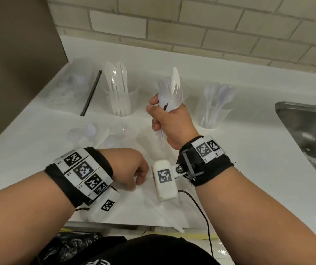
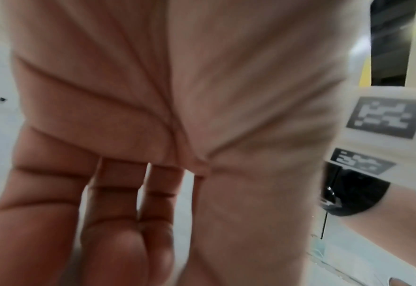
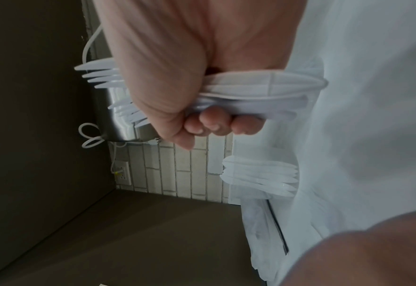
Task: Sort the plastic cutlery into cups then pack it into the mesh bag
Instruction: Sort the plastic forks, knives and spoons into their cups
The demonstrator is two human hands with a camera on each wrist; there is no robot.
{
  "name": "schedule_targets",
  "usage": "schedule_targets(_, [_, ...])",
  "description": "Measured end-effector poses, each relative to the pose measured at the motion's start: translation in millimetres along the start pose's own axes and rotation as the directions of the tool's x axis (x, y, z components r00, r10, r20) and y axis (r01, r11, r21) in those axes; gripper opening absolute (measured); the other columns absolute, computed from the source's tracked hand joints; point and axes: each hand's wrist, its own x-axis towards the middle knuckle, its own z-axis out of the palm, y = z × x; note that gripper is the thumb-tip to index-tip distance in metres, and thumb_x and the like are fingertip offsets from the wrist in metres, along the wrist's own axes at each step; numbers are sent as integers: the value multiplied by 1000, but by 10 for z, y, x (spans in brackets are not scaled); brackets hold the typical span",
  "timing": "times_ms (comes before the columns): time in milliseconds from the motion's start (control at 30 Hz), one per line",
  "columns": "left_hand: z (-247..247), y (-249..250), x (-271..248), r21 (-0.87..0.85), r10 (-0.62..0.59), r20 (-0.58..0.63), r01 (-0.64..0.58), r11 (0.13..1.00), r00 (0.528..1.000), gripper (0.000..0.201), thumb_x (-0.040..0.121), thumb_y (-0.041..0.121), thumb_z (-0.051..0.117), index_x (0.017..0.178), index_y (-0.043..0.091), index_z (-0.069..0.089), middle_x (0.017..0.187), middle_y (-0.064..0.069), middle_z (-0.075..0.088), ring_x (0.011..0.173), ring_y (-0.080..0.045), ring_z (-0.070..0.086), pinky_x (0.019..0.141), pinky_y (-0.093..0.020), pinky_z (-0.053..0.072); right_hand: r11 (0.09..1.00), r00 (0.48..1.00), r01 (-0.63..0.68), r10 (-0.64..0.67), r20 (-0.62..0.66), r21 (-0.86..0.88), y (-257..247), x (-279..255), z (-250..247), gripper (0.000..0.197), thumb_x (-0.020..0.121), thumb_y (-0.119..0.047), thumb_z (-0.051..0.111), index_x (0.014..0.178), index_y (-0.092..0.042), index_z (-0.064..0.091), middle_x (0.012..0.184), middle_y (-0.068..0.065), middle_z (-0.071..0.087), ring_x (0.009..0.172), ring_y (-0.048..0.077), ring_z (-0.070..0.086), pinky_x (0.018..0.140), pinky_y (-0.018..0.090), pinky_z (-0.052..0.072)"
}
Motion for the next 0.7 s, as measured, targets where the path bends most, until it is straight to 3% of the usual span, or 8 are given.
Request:
schedule_targets(67, [0, 8, 18, 7, -23, -22, 23, 1000, 1000, 10, 75, 19, 65, 83, 25, 65, 74, 12, 58, 65, -4, 52, 60, -19, 46, 1000, 1000, -9, 9, -2, 3, 10, 8, -7, 18, 84, -1, 62, 78, -18, 58, 65, 4, 51, 48, 15, 43, 50, 28, 41])
schedule_targets(267, [-30, 8, 55, 72, -48, 57, 44, 996, 997, 7, 75, 19, 62, 81, 21, 64, 78, 5, 66, 62, -10, 56, 58, -24, 49, 999, 999, -39, 39, -3, -10, 29, 6, -56, 15, 85, -1, 61, 81, -15, 58, 62, 3, 49, 47, 14, 43, 49, 27, 41])
schedule_targets(433, [-182, -14, 29, 82, -37, 28, 34, 996, 999, 13, 76, 17, 61, 89, 21, 65, 74, 10, 60, 58, -6, 51, 52, -20, 44, 960, 980, -128, 161, 116, -250, 82, -4, -140, 8, 84, -8, 64, 80, -13, 59, 55, 1, 53, 46, 17, 46, 48, 27, 39])
schedule_targets(533, [-349, -135, -8, -50, -6, -146, -2, 999, 989, 17, 79, 15, 60, 85, 30, 64, 80, 14, 62, 73, -6, 58, 64, -18, 45, 867, 941, -110, 248, 230, -486, 105, -28, -189, 4, 84, -14, 64, 84, -15, 61, 70, 1, 68, 62, 16, 63, 51, 25, 42])
schedule_targets(600, [-495, -214, -40, -123, 8, -309, -48, 991, 951, 21, 83, 18, 61, 80, 38, 60, 81, 16, 62, 77, -4, 58, 65, -16, 40, 823, 926, -69, 263, 271, -564, 118, -39, -205, 5, 85, -16, 66, 86, -15, 62, 78, 1, 69, 74, 16, 67, 54, 23, 45])
schedule_targets(700, [-670, -272, -84, -175, -21, -506, -79, 981, 862, 19, 85, 18, 63, 82, 36, 58, 81, 15, 61, 75, -4, 56, 62, -16, 37, 880, 910, -103, 272, 313, -464, 96, -49, -197, 13, 88, -19, 65, 96, -9, 61, 86, 8, 72, 76, 23, 69, 59, 22, 50])
